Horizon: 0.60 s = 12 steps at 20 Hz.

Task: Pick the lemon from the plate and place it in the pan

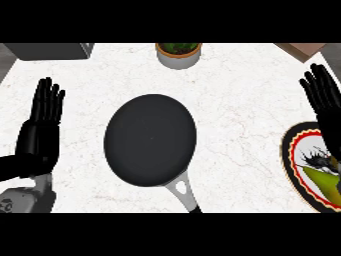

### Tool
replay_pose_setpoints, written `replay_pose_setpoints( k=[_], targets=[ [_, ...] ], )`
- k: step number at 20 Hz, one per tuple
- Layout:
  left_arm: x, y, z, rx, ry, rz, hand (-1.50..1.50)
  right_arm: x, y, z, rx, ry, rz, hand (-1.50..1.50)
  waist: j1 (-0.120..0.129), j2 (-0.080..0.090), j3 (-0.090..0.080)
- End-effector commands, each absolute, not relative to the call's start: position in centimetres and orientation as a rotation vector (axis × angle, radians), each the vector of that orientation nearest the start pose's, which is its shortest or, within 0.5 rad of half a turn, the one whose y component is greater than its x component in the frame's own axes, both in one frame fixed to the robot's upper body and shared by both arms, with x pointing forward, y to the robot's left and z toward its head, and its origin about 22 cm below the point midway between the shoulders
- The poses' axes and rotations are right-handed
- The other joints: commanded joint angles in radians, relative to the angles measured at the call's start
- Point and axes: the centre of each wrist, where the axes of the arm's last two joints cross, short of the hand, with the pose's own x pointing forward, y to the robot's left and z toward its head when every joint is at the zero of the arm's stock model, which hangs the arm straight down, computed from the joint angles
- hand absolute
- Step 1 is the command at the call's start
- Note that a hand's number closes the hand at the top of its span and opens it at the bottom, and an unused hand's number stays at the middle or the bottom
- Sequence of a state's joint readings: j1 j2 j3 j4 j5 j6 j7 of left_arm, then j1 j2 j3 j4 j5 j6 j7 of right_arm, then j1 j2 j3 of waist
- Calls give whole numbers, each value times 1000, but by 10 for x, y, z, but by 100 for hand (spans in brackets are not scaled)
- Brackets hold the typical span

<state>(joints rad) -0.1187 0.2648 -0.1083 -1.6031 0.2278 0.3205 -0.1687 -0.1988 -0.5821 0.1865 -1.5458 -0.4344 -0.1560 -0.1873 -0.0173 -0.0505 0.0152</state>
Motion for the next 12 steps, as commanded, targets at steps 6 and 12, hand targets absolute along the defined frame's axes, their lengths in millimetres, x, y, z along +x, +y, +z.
replay_pose_setpoints(
  k=[6,12],
  targets=[
    [231,308,3,425,-1481,-151,0,261,-430,83,-670,-1661,-586,-150,-58,59,-7],
    [209,300,-12,374,-1391,-199,0,185,-474,13,-1061,-1027,-900,-150,-40,45,-18]
  ],
)
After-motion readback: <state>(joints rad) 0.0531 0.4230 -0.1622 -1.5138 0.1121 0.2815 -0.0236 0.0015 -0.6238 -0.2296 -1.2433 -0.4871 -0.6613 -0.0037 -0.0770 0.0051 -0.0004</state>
